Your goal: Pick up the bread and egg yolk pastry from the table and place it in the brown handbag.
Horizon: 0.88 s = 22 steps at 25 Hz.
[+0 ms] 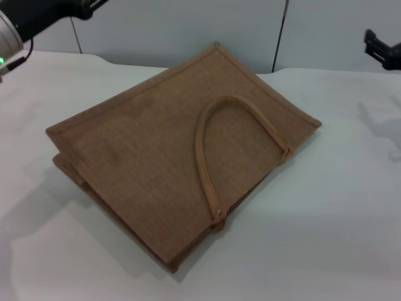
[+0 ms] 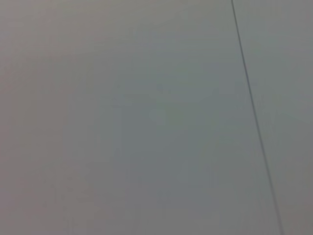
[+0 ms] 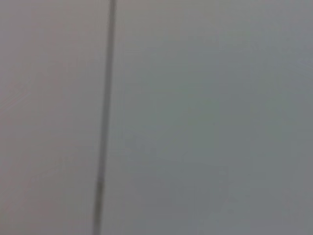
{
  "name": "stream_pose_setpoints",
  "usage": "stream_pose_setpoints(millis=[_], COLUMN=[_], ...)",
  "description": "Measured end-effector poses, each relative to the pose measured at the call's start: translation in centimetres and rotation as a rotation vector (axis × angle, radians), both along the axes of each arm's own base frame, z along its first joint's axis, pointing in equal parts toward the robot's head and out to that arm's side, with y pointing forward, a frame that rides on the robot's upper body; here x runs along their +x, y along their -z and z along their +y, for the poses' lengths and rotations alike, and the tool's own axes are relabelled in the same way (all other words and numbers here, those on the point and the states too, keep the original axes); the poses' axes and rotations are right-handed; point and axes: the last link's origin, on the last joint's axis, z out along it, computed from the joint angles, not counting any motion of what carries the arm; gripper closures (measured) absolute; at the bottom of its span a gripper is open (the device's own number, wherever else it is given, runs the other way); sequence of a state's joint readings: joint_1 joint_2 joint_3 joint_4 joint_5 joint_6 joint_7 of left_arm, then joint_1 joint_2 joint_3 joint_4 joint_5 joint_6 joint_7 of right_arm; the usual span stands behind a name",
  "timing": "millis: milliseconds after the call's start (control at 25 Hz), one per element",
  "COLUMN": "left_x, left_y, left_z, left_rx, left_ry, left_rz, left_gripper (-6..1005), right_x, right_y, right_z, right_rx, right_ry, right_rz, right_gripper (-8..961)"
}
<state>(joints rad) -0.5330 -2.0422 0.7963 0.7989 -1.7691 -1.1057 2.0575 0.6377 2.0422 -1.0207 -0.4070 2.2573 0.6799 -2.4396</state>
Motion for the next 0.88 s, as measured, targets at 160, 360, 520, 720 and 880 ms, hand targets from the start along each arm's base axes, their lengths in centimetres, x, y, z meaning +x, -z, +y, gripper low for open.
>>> stream_pose_setpoints(millis=[160,360,520,720,880], left_x=[-1.4,-3.0,-3.7,-4.1,-4.1], left_y=[1.6,2.9,3.6,3.9,3.8], left_z=[0.0,-0.5,-0.4,-0.3,-0.2], left_rx=[0.052,0.097,0.119,0.119,0.121], left_ry=[-0.010,-0.042,-0.066,-0.090,-0.093], left_rz=[0.028,0.036,0.067,0.084,0.084], left_gripper=[415,414,414,414,414], right_x=[1.8,2.6,2.5,2.1,1.8], right_y=[-0.1,0.0,-0.2,0.2,0.6], right_z=[-0.6,-0.5,-0.2,0.0,0.5], right_rx=[0.093,0.162,0.178,0.158,0.130], right_ry=[0.053,0.096,0.113,0.099,0.140], right_rz=[-0.039,-0.112,-0.087,-0.086,-0.012], right_gripper=[125,125,125,125,125])
